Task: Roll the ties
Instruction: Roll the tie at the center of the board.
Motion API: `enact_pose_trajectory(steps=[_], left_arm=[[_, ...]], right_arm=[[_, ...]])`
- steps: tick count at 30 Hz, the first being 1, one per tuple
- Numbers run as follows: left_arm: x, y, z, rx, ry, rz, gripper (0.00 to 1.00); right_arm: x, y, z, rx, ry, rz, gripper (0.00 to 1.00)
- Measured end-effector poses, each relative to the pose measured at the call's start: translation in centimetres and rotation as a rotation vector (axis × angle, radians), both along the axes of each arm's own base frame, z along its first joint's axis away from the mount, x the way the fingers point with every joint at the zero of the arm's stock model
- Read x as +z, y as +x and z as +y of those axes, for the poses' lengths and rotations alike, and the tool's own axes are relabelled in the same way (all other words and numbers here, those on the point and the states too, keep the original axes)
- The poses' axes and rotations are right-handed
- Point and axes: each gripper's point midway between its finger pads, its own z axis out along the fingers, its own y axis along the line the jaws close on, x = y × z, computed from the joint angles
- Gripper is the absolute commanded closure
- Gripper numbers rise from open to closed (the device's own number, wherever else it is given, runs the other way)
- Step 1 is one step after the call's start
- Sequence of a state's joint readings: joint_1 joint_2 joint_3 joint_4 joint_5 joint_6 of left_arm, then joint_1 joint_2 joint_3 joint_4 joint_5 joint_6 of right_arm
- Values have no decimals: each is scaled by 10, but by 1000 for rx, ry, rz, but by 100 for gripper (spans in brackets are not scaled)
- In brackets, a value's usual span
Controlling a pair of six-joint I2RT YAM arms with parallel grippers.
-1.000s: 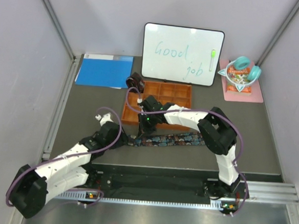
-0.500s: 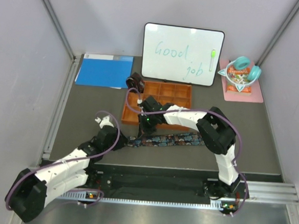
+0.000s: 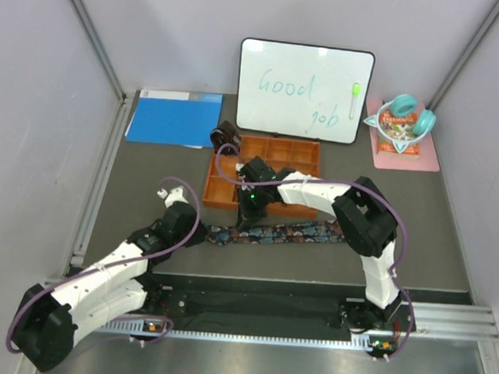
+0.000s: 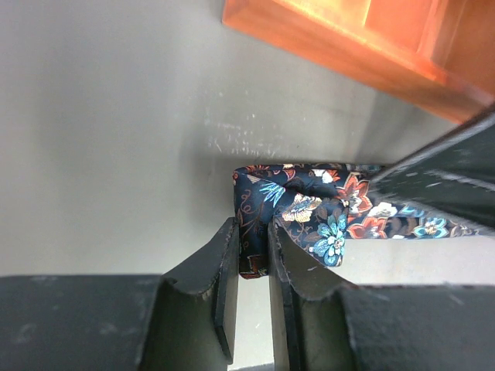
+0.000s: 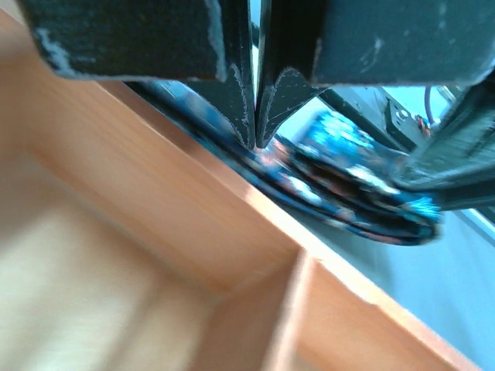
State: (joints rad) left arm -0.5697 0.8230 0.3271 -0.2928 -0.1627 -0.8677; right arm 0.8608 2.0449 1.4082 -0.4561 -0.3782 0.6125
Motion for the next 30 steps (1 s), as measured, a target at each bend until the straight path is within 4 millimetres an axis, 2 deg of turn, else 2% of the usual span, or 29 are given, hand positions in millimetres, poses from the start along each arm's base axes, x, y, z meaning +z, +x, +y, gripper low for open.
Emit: enact_pose_trajectory(steps=[3,5,8,10,14,20,26,30], left_arm=[[11,2,5,14,36,1,80],[18,4,9,22,59,-4,79],[26,3,16,37,89,-2,79],[28,3,19,44,104,2,79],[24,1,24,54,141,29,79],[19,0,31,69,189,56,79],[23,3,32,76,196,52,80],[23,2,32,76,199,55,80]], right_arm=[[13,11,-15,-31,-10,-7,100],[29,16,-22,-45,2,-26,100],[63,22,-26,-59,59,-74,100],[86,18,-23,-49,123,-95,100],[104,5,-17,-26,183,-89,100],[93,-19,10,30,190,-31,100],[60,-37,35,67,166,43,100],[42,-36,44,67,150,71,100]])
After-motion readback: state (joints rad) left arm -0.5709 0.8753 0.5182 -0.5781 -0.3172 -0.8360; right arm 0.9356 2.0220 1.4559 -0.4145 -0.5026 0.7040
